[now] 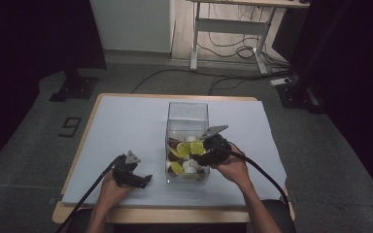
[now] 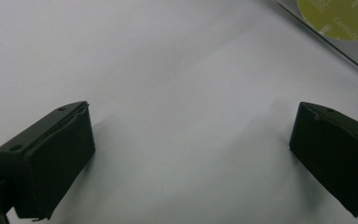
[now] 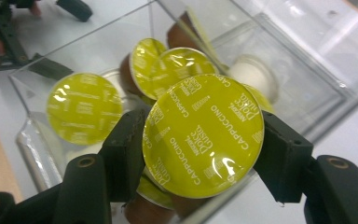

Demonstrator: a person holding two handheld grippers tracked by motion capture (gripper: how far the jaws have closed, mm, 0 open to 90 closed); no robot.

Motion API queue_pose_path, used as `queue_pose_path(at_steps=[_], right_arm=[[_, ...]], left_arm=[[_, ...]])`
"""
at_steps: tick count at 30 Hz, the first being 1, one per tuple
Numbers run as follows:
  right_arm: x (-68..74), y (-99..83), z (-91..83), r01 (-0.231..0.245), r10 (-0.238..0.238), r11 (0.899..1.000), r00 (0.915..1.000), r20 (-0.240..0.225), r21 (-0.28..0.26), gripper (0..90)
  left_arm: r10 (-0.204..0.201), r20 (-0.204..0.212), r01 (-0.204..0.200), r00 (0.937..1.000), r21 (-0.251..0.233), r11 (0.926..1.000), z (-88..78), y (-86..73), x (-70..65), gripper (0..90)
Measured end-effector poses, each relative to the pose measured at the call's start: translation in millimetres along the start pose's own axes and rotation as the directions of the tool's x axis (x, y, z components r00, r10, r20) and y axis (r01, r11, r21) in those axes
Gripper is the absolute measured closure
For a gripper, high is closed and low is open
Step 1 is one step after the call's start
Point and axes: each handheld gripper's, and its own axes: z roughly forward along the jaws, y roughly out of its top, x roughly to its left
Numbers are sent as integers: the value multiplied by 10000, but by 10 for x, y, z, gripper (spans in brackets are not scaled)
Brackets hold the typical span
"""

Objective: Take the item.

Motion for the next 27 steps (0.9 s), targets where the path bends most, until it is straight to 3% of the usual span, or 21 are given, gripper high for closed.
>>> queue_pose_path(at_steps=[13, 27], right_arm=[[-206, -72, -176, -457, 475, 9985, 9969, 633, -304, 391], [-432, -204, -279, -1045, 1084, 9939, 9849, 1351, -355, 391]], left_arm=[[0, -4, 0, 10000, -9, 10000, 0, 0, 0, 0], [-3, -9, 3, 10000, -7, 10000, 0, -1, -1, 0]])
